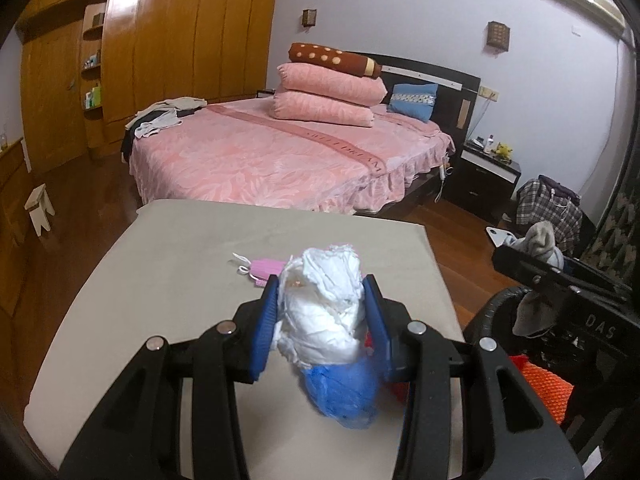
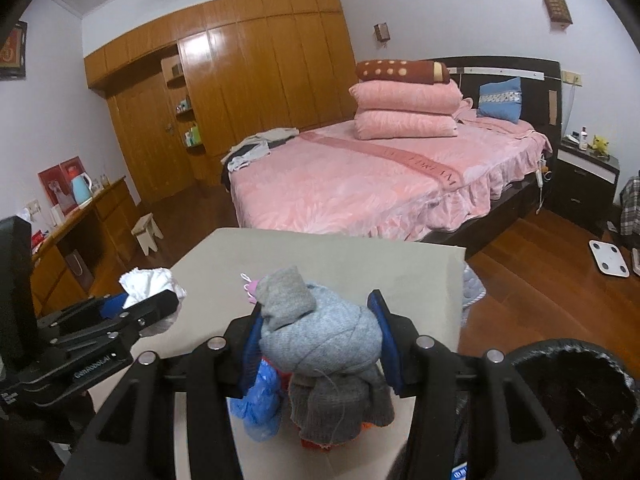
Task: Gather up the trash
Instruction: 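Carry the tissue and grey sock over the bin and open both tools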
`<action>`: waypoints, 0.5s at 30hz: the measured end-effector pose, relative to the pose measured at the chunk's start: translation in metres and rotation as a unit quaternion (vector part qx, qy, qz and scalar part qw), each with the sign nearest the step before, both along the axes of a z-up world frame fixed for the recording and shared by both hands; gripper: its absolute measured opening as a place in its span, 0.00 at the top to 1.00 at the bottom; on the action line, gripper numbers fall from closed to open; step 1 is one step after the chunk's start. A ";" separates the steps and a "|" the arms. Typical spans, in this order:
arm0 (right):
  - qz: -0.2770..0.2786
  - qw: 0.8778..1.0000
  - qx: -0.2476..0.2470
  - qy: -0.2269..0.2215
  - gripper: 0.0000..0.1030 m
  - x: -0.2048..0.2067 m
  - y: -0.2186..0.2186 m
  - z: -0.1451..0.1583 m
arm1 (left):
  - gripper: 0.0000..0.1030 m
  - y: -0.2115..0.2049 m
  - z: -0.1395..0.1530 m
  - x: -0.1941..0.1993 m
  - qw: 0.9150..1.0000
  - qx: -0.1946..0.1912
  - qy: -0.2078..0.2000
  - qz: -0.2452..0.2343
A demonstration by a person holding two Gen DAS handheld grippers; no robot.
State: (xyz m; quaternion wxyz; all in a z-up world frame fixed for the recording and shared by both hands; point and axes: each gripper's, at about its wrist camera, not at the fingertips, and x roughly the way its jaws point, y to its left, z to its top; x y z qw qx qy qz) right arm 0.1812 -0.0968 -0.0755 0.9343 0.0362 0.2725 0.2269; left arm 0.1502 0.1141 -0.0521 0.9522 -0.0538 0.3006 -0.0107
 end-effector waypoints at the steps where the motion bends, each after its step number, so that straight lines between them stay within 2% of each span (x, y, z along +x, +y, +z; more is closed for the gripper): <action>1: -0.001 1.000 0.001 -0.002 0.53 -0.004 -0.004 0.001 | 0.61 -0.002 0.001 -0.003 1.000 0.000 -0.001 -0.002; 15: -0.035 0.999 0.003 -0.028 0.53 -0.062 -0.055 0.017 | 0.61 -0.051 0.014 -0.041 0.999 0.000 -0.019 -0.038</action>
